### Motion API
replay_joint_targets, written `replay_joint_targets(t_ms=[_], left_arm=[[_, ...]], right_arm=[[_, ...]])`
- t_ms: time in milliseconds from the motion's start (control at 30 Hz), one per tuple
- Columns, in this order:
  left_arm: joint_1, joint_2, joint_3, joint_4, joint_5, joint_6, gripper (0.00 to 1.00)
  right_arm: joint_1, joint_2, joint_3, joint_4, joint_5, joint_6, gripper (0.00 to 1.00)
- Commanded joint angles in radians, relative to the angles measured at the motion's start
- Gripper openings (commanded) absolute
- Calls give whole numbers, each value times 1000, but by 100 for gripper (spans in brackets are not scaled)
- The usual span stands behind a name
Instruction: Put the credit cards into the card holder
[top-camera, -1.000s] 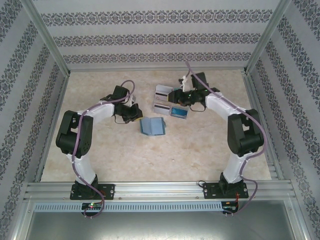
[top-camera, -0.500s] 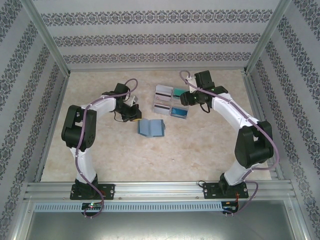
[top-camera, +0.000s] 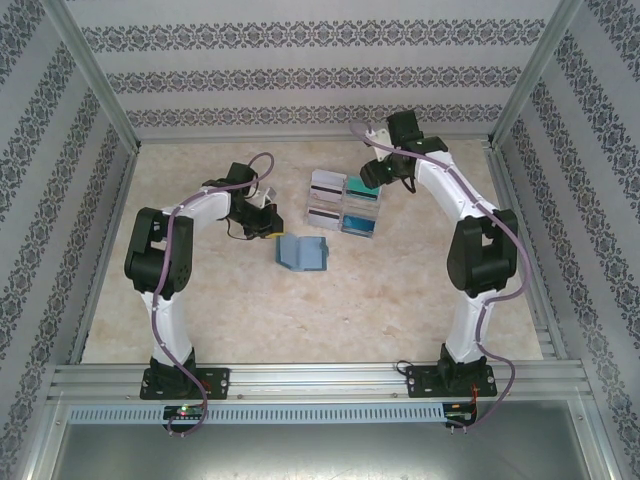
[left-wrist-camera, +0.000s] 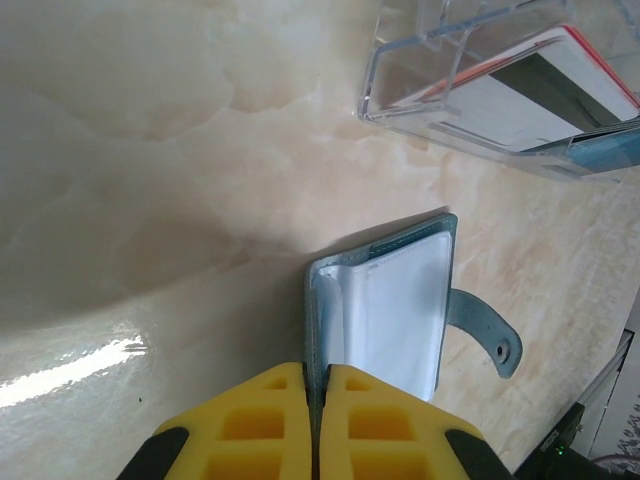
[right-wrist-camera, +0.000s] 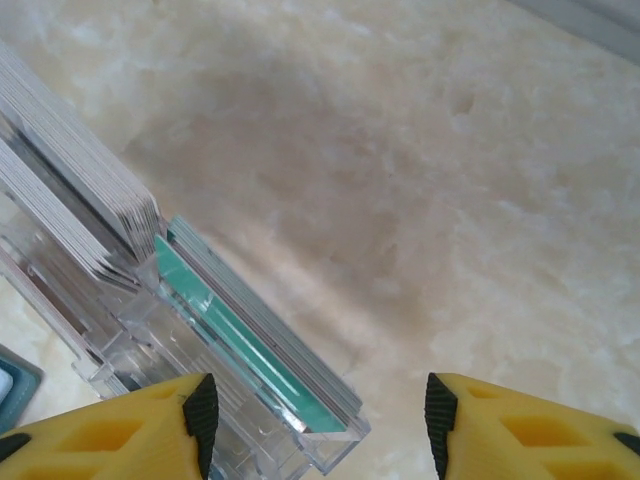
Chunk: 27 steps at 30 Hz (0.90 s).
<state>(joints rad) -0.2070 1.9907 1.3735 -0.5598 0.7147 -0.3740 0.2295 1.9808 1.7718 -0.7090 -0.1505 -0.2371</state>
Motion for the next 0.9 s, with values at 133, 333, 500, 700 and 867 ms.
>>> replay_joint_targets(t_ms=[133, 333, 500, 700, 867], left_arm=[[12, 16, 12, 41, 42, -17, 1], [13, 13, 15, 43, 45, -28, 1], [13, 10, 13, 48, 44, -36, 1], [12, 10, 5, 52, 44, -40, 1], [14, 12, 7, 54, 47, -43, 1]], right_arm=[[6, 78, 95, -123, 1, -84, 61], [24, 137, 157, -157, 25, -105, 62], [34, 162, 175, -160, 31, -114, 62], [37, 174, 181, -157, 43, -114, 62], [35, 182, 193, -155, 73, -106, 61]])
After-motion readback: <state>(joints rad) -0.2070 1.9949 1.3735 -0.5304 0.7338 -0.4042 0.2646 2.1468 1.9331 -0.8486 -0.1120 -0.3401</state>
